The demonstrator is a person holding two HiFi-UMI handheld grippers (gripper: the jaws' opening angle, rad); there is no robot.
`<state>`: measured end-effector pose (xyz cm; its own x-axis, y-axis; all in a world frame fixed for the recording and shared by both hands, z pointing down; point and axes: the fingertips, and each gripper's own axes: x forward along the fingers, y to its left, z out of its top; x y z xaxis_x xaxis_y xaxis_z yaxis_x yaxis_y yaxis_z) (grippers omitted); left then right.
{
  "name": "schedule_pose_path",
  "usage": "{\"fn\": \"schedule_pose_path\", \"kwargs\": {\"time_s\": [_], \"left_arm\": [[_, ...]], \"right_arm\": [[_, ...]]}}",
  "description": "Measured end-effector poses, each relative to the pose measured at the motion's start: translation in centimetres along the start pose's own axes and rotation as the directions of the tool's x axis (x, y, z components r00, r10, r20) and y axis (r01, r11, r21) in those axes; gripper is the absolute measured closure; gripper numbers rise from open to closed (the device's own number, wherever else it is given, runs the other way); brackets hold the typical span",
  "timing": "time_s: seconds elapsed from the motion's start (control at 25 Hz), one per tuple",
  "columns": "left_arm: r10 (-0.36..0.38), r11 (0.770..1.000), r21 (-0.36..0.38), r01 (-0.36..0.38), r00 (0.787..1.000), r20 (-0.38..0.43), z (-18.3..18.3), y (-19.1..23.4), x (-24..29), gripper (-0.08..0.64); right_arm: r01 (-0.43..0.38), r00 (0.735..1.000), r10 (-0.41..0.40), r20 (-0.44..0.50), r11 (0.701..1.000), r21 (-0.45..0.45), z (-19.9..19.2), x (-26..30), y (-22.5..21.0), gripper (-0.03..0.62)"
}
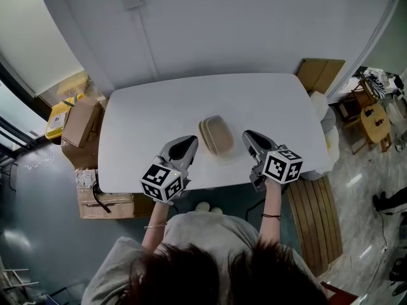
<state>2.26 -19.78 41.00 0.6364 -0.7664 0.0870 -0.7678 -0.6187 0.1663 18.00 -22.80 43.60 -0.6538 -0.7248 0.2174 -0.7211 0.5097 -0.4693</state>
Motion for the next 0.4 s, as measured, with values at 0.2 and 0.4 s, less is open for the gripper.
{"fn": "schedule_pose_path", "kwargs": {"time_s": [0.2,0.4], "left_arm": [[0.002,1.0,-0.003,-0.002,1.0,0.0,-0.04,0.11,0.03,0.571],[0.002,1.0,-0.003,-0.002,1.0,-0.001,0.08,0.04,-0.02,0.571]], "right_arm": [[-0.005,1.0,0.005,-0.008,1.0,-0.003,-0.12,0.08,0.03,0.549],[-0.01,1.0,0.009,-0.012,1.0,-0.009,-0.02,0.06,0.27,0.549]]}}
